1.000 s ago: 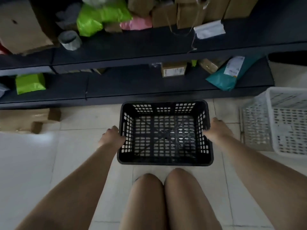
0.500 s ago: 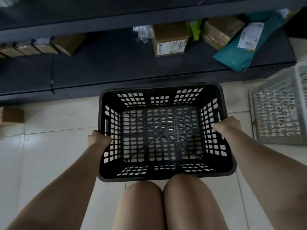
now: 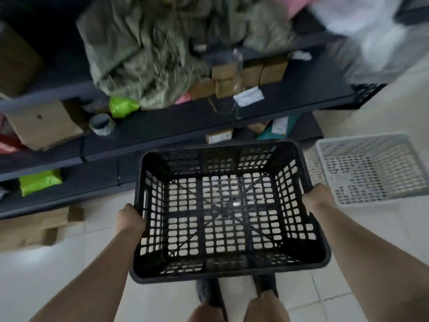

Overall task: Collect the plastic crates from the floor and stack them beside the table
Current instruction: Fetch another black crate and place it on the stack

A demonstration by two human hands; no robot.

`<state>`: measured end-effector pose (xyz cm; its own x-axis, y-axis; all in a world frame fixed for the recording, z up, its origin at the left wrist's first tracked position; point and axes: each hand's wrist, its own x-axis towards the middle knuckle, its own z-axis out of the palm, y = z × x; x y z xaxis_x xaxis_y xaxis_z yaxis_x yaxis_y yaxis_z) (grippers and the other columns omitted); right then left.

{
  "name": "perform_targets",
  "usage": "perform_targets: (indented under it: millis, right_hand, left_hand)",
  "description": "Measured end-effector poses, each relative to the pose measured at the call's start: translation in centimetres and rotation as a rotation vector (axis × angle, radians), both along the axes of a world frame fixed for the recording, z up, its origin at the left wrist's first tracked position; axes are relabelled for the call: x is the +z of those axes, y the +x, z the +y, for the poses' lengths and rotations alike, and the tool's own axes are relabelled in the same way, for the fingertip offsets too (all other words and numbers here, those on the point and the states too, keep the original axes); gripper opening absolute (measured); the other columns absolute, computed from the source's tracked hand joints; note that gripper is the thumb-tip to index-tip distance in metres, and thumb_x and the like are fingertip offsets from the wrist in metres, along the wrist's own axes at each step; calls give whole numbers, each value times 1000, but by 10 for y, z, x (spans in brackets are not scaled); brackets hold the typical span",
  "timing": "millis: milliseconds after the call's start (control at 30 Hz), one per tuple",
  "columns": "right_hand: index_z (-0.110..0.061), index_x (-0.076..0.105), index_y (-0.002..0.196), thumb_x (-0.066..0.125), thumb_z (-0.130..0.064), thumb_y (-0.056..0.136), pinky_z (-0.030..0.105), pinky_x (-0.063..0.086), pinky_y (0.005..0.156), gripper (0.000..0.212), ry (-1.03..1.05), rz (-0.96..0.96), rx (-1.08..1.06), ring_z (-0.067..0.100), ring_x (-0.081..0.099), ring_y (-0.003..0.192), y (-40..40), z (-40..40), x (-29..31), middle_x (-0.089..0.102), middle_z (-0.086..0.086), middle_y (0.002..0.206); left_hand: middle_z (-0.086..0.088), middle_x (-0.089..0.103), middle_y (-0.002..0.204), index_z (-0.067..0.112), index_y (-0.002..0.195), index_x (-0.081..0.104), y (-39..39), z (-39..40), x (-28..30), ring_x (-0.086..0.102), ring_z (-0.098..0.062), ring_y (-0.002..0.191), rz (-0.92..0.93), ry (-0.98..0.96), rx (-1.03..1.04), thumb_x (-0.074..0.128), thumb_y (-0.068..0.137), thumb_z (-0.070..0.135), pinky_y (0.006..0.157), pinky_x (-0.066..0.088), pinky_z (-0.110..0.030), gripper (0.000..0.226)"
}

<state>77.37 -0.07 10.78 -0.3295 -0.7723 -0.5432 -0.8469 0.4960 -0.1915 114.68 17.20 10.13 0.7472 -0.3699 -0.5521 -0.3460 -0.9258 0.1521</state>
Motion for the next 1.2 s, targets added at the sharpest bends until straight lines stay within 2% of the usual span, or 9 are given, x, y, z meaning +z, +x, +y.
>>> perform_targets:
  millis: [67,200,333,467,567,800,1000,1100,1200]
  right_hand:
    - [2,57,86,49,2,86,29,44,55,8,-50,8,-33,25,53,60,-16,12,52,52,9,63]
    - [6,62,101,49,-2,86,34,50,73,22,-132,-24,-121,35,64,96,-60,42,130,65,20,96]
    - [5,66,105,54,-8,83,35,51,86,28,-215,-27,-185,34,64,106,-115,78,175,67,23,111]
    - [7,65,105,51,-5,86,34,50,84,27,-249,-25,-308,35,63,107,-181,108,195,67,24,112]
    - [11,64,104,50,-3,86,35,50,84,26,-279,-66,-402,37,63,106,-235,126,202,65,27,112]
    - [8,63,103,53,-12,87,32,46,79,27,-281,-114,-490,37,62,104,-352,155,205,65,25,111]
    - [8,63,103,53,-10,85,27,42,70,27,-269,-67,-544,34,61,90,-450,138,213,66,24,108]
    - [8,63,103,53,-10,84,28,42,70,28,-254,-41,-576,34,61,91,-499,117,218,65,24,105]
    - [4,62,98,52,-8,85,30,45,71,21,-201,16,-550,34,62,92,-542,90,213,65,23,103]
  left_hand:
    - [-29,67,108,-10,108,60,-6,-7,49,63,-41,99,22,-55,-77,65,86,12,74,49,-41,32]
    - [-23,69,100,-4,107,64,-25,-22,126,65,-38,93,26,-151,-226,62,86,29,75,51,-39,38]
    - [-22,67,111,-2,119,61,-63,-42,170,63,-38,100,0,-209,-376,62,87,23,76,51,-38,40]
    - [-22,63,121,-3,125,56,-126,-61,203,60,-37,111,-2,-210,-482,63,88,20,83,49,-38,44]
    - [-20,61,125,0,127,55,-176,-71,211,58,-35,114,12,-240,-509,61,87,22,90,50,-39,46]
    - [-22,62,117,-3,114,62,-298,-91,214,60,-35,108,31,-160,-587,63,83,15,82,46,-34,37]
    - [-16,62,88,0,92,63,-405,-134,215,63,-37,97,87,-161,-653,59,87,16,80,51,-36,17]
    - [-19,67,105,2,107,65,-458,-166,205,64,-38,99,161,-200,-643,56,88,28,87,53,-38,33]
    - [-25,61,120,-2,122,57,-503,-212,190,59,-39,110,161,-182,-677,54,91,24,96,48,-43,41]
